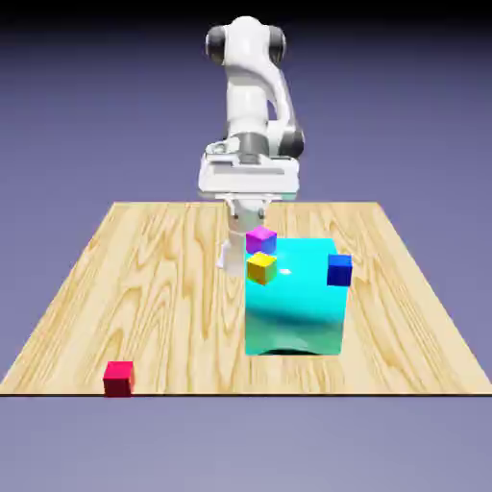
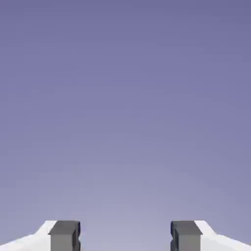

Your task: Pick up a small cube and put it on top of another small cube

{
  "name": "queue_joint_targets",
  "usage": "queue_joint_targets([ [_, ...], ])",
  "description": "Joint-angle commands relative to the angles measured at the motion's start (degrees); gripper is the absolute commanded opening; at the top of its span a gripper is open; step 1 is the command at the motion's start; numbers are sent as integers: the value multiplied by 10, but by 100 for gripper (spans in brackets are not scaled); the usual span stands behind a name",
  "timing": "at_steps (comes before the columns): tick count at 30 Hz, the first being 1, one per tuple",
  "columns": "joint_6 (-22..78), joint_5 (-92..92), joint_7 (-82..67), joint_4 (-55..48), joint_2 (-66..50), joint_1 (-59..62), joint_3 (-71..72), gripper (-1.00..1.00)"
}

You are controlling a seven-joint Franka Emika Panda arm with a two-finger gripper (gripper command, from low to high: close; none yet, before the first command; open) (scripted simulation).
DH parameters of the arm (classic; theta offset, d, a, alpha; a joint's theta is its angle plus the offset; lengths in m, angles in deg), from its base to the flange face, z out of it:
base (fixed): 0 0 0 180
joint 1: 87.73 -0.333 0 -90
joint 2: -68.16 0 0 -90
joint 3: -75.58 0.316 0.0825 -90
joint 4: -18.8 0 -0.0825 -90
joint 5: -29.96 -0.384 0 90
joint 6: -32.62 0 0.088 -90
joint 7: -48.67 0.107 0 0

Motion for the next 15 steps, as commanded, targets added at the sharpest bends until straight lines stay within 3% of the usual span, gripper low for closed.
queue_joint_targets([
  [1,10,-25,11,-6,-16,-6,-12,0],
  [15,147,-374,170,-83,-233,-85,-177,0],
])
